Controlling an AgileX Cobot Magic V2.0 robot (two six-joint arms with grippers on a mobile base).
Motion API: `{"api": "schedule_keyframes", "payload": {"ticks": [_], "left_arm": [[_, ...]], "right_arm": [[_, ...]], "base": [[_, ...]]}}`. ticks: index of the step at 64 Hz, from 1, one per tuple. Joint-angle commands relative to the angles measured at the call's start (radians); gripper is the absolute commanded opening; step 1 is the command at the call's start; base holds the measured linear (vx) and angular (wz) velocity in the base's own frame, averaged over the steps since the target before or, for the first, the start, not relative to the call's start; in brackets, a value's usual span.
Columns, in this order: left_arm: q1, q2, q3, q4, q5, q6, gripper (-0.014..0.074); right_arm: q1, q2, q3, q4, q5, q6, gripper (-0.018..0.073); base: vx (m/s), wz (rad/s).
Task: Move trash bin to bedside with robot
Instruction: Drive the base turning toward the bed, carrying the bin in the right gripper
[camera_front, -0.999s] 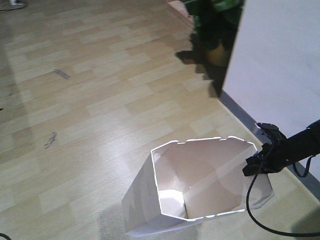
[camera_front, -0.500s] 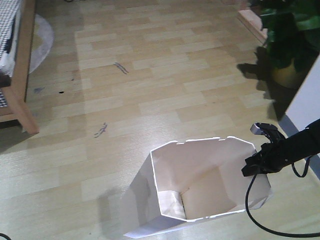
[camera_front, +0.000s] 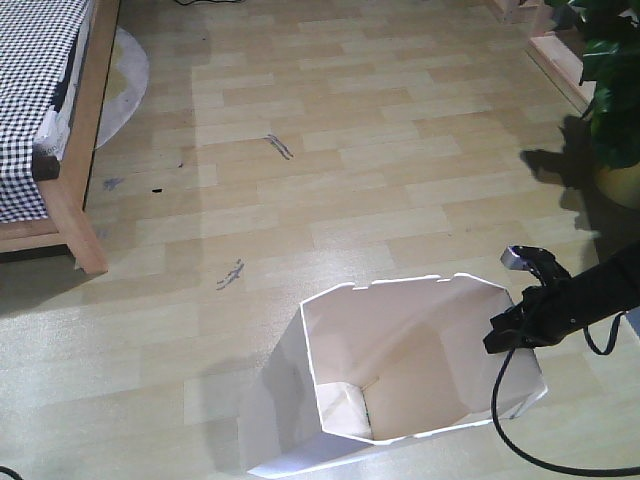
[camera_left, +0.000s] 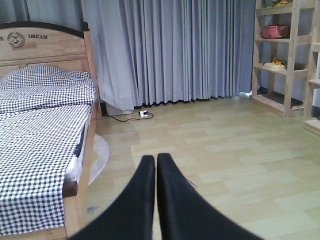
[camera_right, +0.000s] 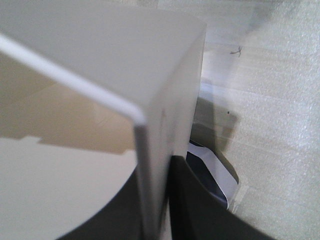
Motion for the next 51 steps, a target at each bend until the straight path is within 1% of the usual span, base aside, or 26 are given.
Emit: {"api": "schedule_keyframes", "payload": {"ticks": [1,51], "left_arm": [[-0.006,-0.008,0.012,-0.009,-0.074,-0.014,-0.0006],[-0.006,-0.008,0.012,-0.009,-0.074,-0.014,-0.0006]], "right_arm": [[-0.004,-0.069,-0.011,0.084,0.208,0.002,-0.0003],[-0.004,-0.069,-0.011,0.084,0.208,0.002,-0.0003]], "base": [[0.21,0.02],[0.25,0.02]]}}
